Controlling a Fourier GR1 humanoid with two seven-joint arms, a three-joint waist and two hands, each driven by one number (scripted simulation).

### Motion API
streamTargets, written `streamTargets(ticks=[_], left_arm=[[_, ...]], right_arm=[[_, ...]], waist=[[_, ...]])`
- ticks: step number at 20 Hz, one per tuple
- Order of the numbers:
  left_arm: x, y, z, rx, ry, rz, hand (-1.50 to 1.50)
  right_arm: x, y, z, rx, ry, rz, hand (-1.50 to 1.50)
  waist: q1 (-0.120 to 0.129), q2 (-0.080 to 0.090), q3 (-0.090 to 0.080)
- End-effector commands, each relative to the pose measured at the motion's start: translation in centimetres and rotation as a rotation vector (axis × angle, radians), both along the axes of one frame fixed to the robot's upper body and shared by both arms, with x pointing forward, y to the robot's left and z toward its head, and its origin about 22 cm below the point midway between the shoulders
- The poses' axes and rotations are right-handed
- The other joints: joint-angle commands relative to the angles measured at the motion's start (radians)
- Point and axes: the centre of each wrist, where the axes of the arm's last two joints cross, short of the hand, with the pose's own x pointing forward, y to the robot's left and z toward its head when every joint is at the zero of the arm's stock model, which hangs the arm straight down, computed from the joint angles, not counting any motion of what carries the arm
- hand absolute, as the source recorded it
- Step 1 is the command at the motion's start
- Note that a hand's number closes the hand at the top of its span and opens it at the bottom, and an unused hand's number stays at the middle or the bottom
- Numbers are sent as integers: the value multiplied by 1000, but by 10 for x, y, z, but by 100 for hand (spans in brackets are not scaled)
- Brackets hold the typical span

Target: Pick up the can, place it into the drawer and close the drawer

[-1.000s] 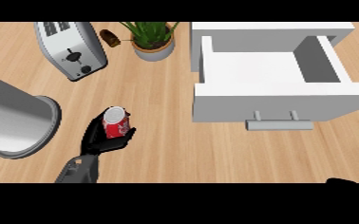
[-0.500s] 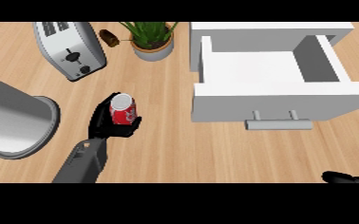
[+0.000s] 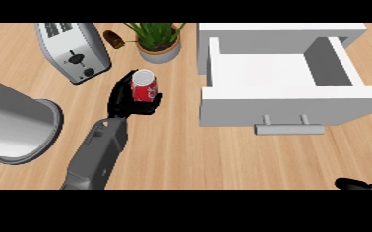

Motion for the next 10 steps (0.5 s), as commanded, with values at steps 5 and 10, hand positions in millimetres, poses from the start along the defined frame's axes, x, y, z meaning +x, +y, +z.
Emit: streamTargets(ticks=[5, 10], left_arm=[[36, -45, 86, 68, -74, -72, 150], [49, -70, 143, 46, -88, -114, 150]], right_arm=[[-9, -1, 10, 2, -7, -22, -150], [-5, -4, -12, -12, 3, -13, -150]], waist=[[3, -4, 1], [0, -1, 1]])
